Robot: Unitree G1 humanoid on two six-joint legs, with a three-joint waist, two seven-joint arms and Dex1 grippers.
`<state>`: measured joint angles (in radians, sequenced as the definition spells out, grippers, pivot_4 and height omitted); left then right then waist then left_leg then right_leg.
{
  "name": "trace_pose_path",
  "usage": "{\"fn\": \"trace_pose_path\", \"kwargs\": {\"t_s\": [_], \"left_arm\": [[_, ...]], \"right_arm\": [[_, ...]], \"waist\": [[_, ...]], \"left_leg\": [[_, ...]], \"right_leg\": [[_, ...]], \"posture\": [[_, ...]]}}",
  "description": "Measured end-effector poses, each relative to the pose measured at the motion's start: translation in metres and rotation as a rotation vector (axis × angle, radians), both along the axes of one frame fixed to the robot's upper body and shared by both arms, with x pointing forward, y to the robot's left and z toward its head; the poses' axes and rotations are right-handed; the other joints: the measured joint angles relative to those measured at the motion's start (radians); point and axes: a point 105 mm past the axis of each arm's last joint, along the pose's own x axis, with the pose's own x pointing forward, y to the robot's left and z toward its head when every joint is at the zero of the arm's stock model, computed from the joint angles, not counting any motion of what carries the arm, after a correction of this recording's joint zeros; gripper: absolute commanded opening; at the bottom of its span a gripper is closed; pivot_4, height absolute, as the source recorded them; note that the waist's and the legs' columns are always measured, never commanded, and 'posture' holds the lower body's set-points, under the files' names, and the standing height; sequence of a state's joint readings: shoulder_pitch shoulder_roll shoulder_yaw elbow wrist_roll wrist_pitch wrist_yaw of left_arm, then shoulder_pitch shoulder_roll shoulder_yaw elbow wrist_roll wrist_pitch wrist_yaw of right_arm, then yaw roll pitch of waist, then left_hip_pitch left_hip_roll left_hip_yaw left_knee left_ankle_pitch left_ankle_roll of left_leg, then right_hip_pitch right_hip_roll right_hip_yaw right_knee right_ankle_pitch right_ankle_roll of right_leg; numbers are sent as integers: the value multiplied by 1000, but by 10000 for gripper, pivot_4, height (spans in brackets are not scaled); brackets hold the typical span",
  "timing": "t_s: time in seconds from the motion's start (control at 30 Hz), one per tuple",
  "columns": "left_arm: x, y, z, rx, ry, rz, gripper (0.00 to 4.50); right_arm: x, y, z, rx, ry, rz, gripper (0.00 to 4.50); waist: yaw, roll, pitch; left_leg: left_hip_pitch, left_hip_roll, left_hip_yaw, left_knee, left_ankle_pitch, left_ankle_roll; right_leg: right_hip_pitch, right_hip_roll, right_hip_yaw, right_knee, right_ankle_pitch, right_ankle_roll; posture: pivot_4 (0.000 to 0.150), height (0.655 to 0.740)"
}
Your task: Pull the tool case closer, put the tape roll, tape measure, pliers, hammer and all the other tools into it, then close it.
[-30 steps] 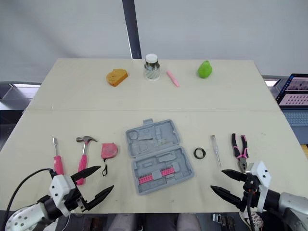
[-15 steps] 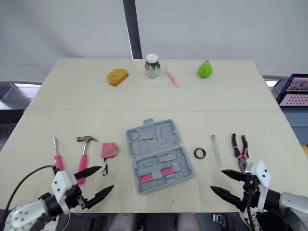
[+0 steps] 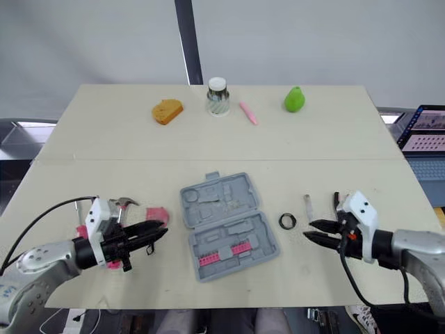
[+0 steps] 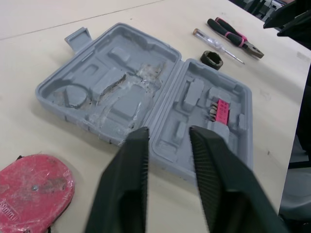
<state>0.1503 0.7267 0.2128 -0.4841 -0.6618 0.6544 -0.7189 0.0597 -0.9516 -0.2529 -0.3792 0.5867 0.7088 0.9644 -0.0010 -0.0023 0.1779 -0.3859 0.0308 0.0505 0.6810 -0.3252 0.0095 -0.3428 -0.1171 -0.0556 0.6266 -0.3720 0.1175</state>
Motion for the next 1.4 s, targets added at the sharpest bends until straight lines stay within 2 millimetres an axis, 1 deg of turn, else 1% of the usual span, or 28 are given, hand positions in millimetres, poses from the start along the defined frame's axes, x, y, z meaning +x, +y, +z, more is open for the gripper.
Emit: {"fn": "trace_pose_path", "kwargs": {"t_s": [0.07, 0.13, 0.27, 0.37, 0.43, 0.6, 0.73, 0.83, 0.9, 1.07, 1.27, 1.4], "left_arm": [[4, 1, -3, 2, 26, 7, 0], [10, -2, -7, 14, 48, 9, 0], [19, -7, -17, 27, 118, 24, 0], [22, -9, -27, 39, 160, 39, 0], [23, -9, -35, 44, 192, 46, 0], [24, -9, -48, 93, 228, 50, 0], [31, -11, -56, 126, 234, 30, 0], [34, -13, -58, 140, 228, 13, 0], [37, -15, -57, 136, 222, 2, 0], [35, -20, -62, 133, 236, -29, 0], [39, -27, -58, 132, 216, -52, 0], [38, -27, -59, 135, 218, -60, 0]], "right_arm": [[8, 1, -1, -30, 9, 1, 145], [19, 2, -5, -64, 11, -2, 145], [43, 13, -7, -96, 4, -12, 145], [55, 22, -12, -104, 27, -20, 145], [60, 23, -18, -117, 57, -39, 145], [68, 29, -31, -120, 101, -60, 145], [73, 34, -39, -120, 110, -61, 145], [75, 34, -40, -123, 107, -63, 145], [76, 35, -40, -128, 102, -61, 145], [77, 42, -45, -118, 112, -49, 145], [85, 58, -43, -90, 91, -21, 145], [87, 65, -49, -91, 101, -4, 145]], "waist": [[0, 0, 0], [0, 0, 0], [-1, 0, 0], [-1, 0, 0], [-1, 0, 0], [1, 0, 0], [1, 0, 0], [0, 0, 0], [0, 0, 0], [-1, 0, 0], [-1, 0, 0], [-1, 0, 0]], "left_leg": [[0, 0, 0, 0, 0, 0], [0, 0, 0, 0, 0, 0], [-1, 0, 0, 0, 1, -1], [-2, 0, 0, 0, 1, -1], [-3, 0, 0, 0, 1, -1], [-4, 0, 0, 1, 1, -1], [-4, -1, 1, 1, 2, -1], [-4, -1, 2, 1, 3, -1], [-5, -1, 3, 1, 3, -2], [-6, -1, 7, 1, 3, -1], [-6, -1, 8, 1, 4, -1], [-7, -1, 8, 1, 4, -1]], "right_leg": [[0, 0, 0, 0, 0, 0], [0, 0, 0, 0, 0, 0], [-2, 0, 0, 1, 0, 0], [-3, 1, -1, 1, 0, 0], [-4, 1, -2, 2, 0, 0], [-5, 1, -8, 2, 0, 0], [-5, 1, -9, 3, 0, 1], [-7, 1, -9, 5, 0, 1], [-10, 1, -9, 11, 0, 1], [-15, 1, -8, 17, 0, 1], [-16, 1, -8, 18, 0, 1], [-17, 1, -8, 18, 0, 1]], "posture": [[1500, 6950], [1500, 6950], [1500, 6950], [1500, 6950], [1500, 6950], [1500, 6950], [1500, 6950], [1500, 6950], [1500, 6950], [1500, 6950], [1500, 6950], [1500, 6950]]}}
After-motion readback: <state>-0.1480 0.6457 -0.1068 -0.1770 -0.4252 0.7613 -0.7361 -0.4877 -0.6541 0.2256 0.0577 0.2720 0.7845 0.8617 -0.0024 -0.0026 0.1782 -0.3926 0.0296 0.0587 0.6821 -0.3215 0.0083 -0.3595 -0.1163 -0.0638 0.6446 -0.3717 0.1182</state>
